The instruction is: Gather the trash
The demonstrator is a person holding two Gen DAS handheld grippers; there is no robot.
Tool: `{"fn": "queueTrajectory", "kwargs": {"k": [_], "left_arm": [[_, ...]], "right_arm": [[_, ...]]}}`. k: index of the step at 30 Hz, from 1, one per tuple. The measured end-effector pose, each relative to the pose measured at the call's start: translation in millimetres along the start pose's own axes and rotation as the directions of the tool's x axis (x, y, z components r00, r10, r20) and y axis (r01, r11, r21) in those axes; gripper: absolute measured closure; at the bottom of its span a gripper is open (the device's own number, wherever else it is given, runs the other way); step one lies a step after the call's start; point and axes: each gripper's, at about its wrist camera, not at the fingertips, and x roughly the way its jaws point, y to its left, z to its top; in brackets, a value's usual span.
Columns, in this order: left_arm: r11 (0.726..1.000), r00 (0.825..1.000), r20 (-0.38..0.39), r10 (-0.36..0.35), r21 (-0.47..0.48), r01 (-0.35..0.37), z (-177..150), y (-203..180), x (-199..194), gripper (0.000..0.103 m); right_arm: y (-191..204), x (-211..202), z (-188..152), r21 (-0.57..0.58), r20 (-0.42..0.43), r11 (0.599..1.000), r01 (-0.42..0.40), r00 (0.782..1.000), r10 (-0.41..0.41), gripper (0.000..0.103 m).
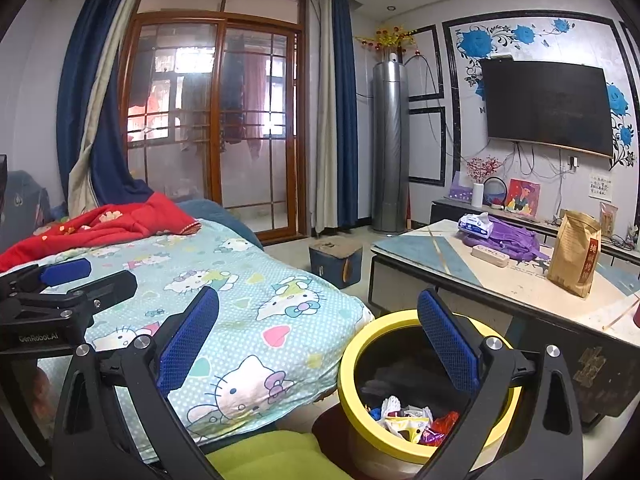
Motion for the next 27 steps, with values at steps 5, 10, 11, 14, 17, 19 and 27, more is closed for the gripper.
{"fn": "queueTrajectory", "kwargs": {"k": [5, 10, 11, 14, 17, 19, 27], "left_arm": [[1.0, 1.0, 0.002, 0.004, -0.002, -0.004, 0.1, -0.4, -0.7, 0.011], [1.0, 1.0, 0.013, 0.008, -0.003, -0.008, 1.7, -0.9, -3.5, 0.011], [1.0, 1.0, 0.016, 0.01, -0.002, -0.01, 1.9, -1.5, -4.1, 0.011], [1.0, 1.0, 0.018, 0.011, -0.001, -0.011, 2.3, -1.8, -5.1, 0.011], [1.0, 1.0, 0.016, 0.006, -0.001, -0.006, 2.3, -2.0, -5.1, 0.011], [1.0, 1.0, 0.017, 0.005, 0.0, -0.005, 2.7, -1.9, -5.5, 0.011], [1.0, 1.0, 0.019, 0.004, 0.0, -0.004, 2.6, -1.6, -5.8, 0.011]], "right_arm": [[-0.6, 0.5, -0.5, 0.001, -0.001, 1.0, 0.002, 1.0, -0.002, 0.006], [-0.3, 0.4, 0.0, -0.001, -0.001, 1.0, 0.005, 1.0, -0.005, 0.006], [-0.4, 0.4, -0.1, -0.001, -0.001, 1.0, 0.005, 1.0, -0.005, 0.006], [-0.2, 0.0, 0.5, -0.001, 0.002, 1.0, 0.004, 1.0, -0.004, 0.006], [-0.3, 0.3, 0.3, 0.0, 0.0, 1.0, 0.004, 1.0, -0.004, 0.006], [-0.1, 0.3, -0.1, 0.0, 0.0, 1.0, 0.006, 1.0, -0.006, 0.006], [0.1, 0.4, -0.5, 0.0, 0.0, 1.0, 0.005, 1.0, -0.005, 0.006]]}}
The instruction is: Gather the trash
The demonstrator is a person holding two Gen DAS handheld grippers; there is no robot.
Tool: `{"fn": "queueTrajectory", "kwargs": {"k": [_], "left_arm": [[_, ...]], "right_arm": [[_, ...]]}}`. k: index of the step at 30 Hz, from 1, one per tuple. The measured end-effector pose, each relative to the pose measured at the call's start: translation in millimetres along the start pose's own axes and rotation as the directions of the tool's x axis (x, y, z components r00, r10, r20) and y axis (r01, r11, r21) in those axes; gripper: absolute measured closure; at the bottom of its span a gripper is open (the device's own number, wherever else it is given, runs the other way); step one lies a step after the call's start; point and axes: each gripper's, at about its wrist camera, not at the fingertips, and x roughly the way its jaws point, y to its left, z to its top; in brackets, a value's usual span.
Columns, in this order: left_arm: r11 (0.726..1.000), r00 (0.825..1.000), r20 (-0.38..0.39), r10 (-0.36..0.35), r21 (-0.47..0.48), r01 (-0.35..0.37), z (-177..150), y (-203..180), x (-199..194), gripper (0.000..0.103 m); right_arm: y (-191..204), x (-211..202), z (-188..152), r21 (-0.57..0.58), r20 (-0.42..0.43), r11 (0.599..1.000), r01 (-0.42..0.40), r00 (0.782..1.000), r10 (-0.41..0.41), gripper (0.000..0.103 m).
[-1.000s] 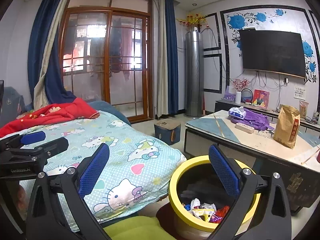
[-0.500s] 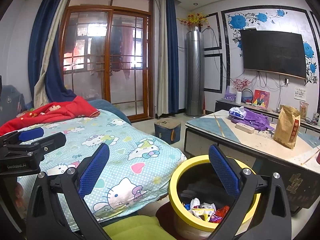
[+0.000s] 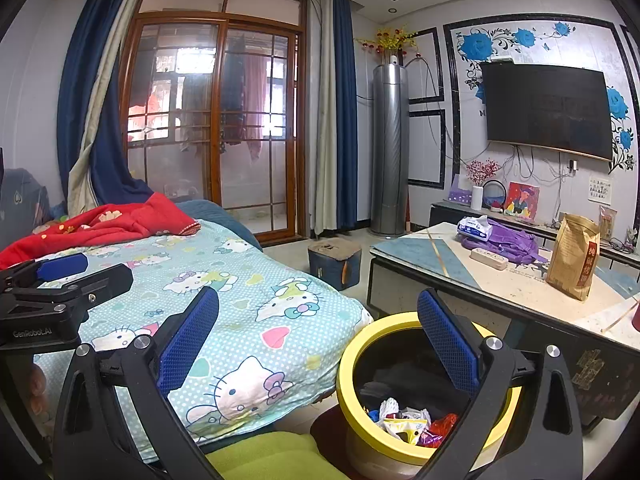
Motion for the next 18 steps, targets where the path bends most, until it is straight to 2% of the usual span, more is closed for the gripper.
{"fn": "queueTrajectory", "kwargs": {"k": [18], "left_arm": [[1.0, 1.0, 0.0, -0.002, -0.003, 0.002, -0.3, 0.2, -0.1, 0.011]], "right_arm": [[0.0, 0.3, -1.6, 0.0, 0.001, 1.0, 0.0, 1.0, 0.0, 0.006]]}}
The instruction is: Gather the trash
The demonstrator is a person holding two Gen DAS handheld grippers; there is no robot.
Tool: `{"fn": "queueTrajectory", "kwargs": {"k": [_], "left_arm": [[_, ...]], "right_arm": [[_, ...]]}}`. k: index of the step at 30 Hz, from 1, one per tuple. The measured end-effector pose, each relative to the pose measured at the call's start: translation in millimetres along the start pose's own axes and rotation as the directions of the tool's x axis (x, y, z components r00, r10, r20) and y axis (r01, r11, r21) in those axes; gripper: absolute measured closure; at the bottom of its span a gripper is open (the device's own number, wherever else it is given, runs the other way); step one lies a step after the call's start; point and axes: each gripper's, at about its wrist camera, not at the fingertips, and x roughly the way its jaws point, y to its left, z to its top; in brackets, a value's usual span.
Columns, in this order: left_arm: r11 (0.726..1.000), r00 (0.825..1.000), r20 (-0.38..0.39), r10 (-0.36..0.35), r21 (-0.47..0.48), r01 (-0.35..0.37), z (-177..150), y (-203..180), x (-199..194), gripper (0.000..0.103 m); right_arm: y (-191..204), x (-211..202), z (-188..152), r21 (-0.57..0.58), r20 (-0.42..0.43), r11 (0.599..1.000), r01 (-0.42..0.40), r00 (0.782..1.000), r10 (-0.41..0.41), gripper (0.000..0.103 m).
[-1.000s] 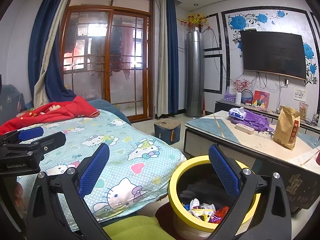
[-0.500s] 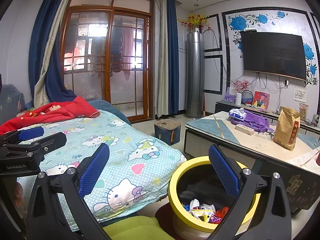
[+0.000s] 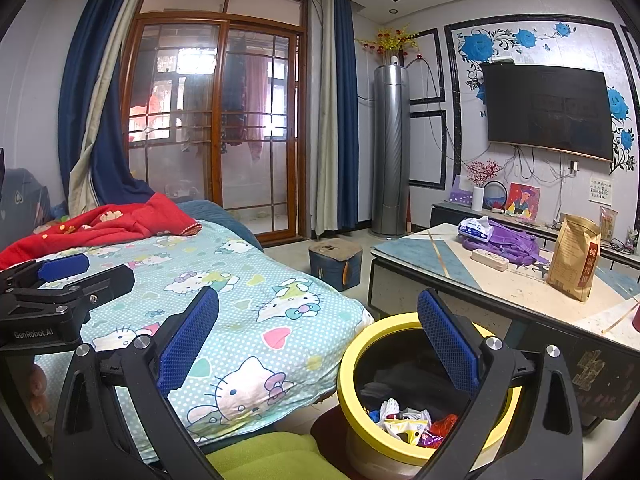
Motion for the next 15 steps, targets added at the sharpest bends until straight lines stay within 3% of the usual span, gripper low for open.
{"fn": "queueTrajectory", "kwargs": {"k": [15], "left_arm": [[1.0, 1.0, -0.002, -0.003, 0.001, 0.003, -0.4, -1.4, -0.4, 0.011]], "right_arm": [[0.2, -0.1, -0.7, -0.001, 0.001, 1.0, 0.0, 1.0, 0.0, 0.006]]}}
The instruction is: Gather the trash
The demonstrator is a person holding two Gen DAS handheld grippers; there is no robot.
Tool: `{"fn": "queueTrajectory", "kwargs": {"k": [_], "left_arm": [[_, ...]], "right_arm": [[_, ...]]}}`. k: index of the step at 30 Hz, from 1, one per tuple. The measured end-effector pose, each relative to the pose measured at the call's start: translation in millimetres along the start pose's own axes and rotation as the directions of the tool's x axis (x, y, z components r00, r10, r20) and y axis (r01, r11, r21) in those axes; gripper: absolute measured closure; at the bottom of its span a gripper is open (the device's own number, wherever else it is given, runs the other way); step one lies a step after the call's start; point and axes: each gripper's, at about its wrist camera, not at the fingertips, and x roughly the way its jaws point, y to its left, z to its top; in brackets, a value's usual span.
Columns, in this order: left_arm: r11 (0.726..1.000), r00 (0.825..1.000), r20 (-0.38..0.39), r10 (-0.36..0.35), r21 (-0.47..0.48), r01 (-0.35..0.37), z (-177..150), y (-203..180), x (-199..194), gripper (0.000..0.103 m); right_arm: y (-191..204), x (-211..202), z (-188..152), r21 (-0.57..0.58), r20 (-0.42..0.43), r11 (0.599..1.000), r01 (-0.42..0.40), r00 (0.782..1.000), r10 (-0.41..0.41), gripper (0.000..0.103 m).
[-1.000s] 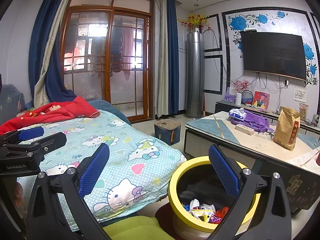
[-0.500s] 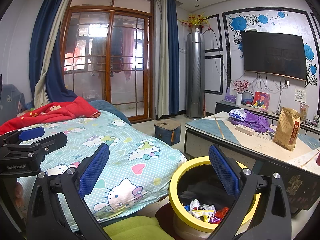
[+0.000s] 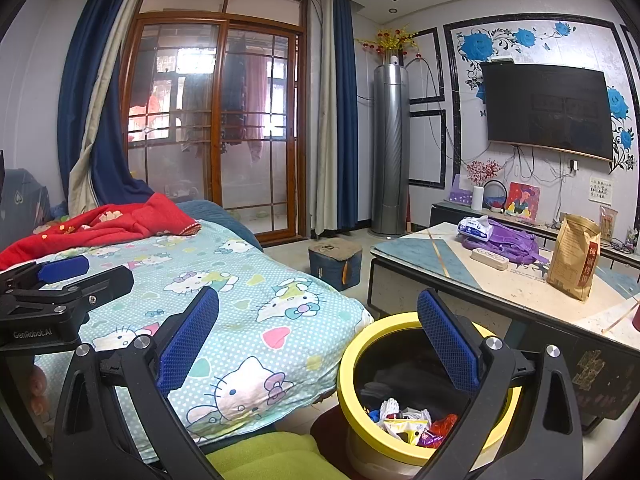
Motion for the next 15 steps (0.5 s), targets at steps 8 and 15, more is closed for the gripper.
{"fn": "queueTrajectory", "kwargs": {"k": [8, 15], "left_arm": [[1.0, 1.0, -0.022, 0.004, 0.005, -0.004, -4, -7, 5, 0.011], [0.994, 0.996, -0.065, 0.054, -0.093, -0.06, 2, 25, 4, 0.011]], "right_arm": [[-3, 2, 5, 0.013, 0.003, 1.0, 0.01, 1.0, -0.01, 0.006], [18, 25, 32, -0.006, -0.021, 0.999, -0.047, 0.999, 0.047, 0.006]]}}
